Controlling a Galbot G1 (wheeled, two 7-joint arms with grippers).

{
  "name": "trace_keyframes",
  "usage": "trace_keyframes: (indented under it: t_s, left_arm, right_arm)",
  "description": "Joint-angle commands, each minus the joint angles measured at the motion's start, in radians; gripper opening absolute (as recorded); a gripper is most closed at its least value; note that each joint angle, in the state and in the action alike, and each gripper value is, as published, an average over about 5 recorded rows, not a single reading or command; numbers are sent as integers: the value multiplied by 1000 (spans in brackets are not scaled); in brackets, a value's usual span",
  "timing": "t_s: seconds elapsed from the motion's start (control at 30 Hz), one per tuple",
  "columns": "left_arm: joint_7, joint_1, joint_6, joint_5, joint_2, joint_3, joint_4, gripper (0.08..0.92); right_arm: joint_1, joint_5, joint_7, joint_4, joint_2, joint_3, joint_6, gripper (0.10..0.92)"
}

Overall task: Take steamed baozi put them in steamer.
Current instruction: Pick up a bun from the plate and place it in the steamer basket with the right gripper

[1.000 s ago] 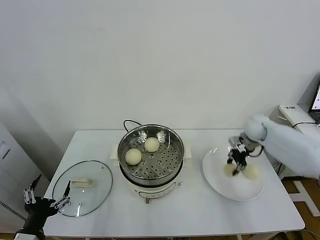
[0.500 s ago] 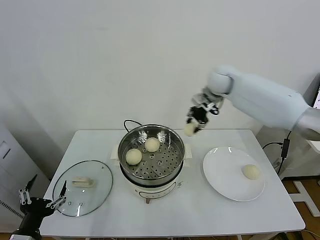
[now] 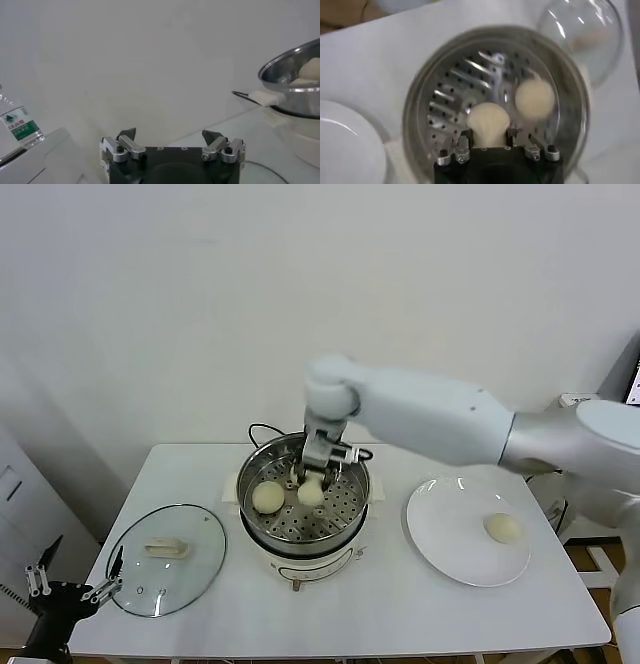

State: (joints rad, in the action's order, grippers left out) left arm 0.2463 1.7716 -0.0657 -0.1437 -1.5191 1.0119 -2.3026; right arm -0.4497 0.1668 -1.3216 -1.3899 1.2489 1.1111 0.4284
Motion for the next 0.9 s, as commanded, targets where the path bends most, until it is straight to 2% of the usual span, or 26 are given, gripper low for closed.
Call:
trace_keyframes:
  t_s: [0.03,0.2,0.5,0.67,0.77,0.9]
  left_arm:
    - [1,0,1,4,-3,3,0,823]
    - [1,-1,1,3,-5,-1,0,823]
    - [1,-1,1,2,-1,-2,1,823]
    - [2,-3,0,2,3,-7,1,823]
    - [2,-7,-2,2,4,-11,1,823]
    - [2,-13,-3,-1,6,-19,1,823]
  right_arm:
    - [79,121,-24,-91,35,-8,120,416]
    - [99,141,-21,-96,21,-12,124,442]
    - [102,180,-18,-79,18,-47,118,686]
    - [41,130,-21,-17,-12,-119,66,803]
    - [-37,16,9,62,-71,-136,-62,819]
    - [-164,-254,62,209,-192,-36,-371,822]
